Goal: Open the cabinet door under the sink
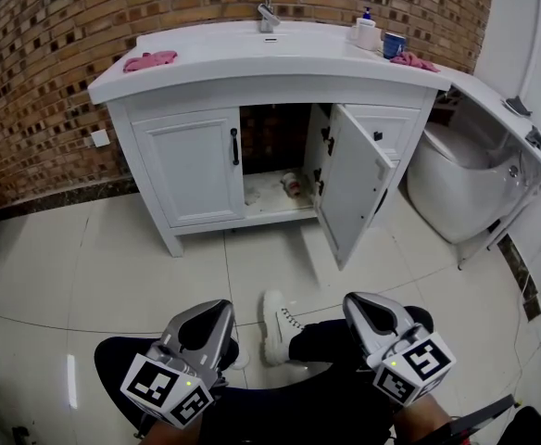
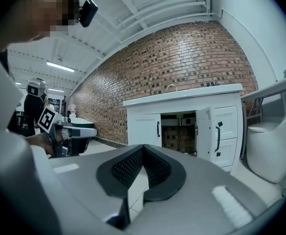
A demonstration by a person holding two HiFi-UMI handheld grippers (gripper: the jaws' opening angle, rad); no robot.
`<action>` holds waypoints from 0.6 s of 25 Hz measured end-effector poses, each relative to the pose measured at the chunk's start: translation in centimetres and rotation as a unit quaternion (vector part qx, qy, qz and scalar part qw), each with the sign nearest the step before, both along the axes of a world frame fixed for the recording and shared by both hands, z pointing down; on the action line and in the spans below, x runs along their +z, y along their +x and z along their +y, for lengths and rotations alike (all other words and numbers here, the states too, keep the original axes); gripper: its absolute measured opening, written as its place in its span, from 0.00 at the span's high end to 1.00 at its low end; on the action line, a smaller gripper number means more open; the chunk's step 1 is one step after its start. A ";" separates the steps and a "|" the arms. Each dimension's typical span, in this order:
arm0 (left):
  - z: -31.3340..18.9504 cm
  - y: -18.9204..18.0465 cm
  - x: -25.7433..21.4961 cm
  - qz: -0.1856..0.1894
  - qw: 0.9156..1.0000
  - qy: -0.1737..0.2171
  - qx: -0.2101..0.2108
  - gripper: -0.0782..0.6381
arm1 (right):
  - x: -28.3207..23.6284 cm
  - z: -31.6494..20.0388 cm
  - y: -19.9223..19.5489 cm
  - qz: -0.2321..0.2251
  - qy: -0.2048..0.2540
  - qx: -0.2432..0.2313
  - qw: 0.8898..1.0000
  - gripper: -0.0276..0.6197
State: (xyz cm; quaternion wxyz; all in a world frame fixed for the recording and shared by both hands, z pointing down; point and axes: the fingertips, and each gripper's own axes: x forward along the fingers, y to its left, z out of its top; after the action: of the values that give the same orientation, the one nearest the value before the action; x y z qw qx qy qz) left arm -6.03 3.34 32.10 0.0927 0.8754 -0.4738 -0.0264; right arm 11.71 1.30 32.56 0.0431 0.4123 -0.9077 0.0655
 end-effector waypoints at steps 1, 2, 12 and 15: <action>0.1 0.0 0.0 0.000 1.000 0.001 -0.001 0.88 | 0.0 0.0 0.0 -0.001 0.000 0.000 1.000 0.95; 0.1 0.0 -0.1 0.001 1.000 0.002 -0.002 0.88 | -0.1 0.1 0.0 -0.002 0.001 0.000 1.000 0.95; -0.1 0.5 -0.1 0.001 1.000 0.005 0.000 0.88 | -0.1 0.1 0.5 -0.007 0.006 0.007 1.000 0.95; 0.0 0.7 -0.4 0.003 1.000 0.007 0.000 0.88 | -0.1 0.1 0.5 -0.005 0.005 0.007 1.000 0.95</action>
State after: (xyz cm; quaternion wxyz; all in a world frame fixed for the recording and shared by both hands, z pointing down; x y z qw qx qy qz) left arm -5.37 3.37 31.73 0.0875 0.8760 -0.4731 -0.0322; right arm 12.20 1.40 32.45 0.0362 0.4185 -0.9053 0.0630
